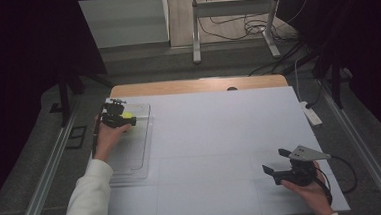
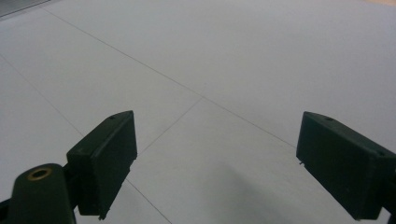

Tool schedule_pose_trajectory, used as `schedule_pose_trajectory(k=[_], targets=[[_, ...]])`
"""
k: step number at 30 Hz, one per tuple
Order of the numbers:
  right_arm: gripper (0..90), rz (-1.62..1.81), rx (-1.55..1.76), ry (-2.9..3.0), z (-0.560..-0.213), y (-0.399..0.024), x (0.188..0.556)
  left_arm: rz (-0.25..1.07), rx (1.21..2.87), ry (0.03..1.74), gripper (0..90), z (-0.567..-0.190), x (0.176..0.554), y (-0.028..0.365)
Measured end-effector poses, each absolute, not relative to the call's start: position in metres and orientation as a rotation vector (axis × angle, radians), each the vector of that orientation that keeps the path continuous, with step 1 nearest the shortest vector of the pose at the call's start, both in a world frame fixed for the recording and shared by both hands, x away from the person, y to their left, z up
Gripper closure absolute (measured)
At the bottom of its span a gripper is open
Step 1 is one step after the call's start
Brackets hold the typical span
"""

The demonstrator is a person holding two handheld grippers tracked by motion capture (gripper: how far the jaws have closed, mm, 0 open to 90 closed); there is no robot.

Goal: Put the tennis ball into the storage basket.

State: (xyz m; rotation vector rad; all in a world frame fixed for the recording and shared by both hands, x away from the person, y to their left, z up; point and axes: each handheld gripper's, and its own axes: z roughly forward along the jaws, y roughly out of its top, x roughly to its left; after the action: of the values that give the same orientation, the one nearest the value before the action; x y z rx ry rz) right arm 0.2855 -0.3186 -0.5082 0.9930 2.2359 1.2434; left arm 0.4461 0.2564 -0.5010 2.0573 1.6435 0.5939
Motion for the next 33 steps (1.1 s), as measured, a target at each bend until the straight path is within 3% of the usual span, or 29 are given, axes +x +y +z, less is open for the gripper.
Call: schedule_pose_trajectory(k=[9, 18, 33], targets=[[12.8, 1.240, 0.993, 2.234, -0.508, -0.319, 0.285, 0.593, 2.057, 1.649, 25.7, -0.501, 0.446, 0.257], [12.8, 1.246, 0.991, 2.231, -0.508, -0.319, 0.285, 0.591, 2.009, 1.629, 17.4, -0.493, 0.442, 0.257], [12.8, 1.240, 0.991, 2.228, -0.507, -0.319, 0.285, 0.573, 1.941, 1.542, 15.5, -0.476, 0.423, 0.260]])
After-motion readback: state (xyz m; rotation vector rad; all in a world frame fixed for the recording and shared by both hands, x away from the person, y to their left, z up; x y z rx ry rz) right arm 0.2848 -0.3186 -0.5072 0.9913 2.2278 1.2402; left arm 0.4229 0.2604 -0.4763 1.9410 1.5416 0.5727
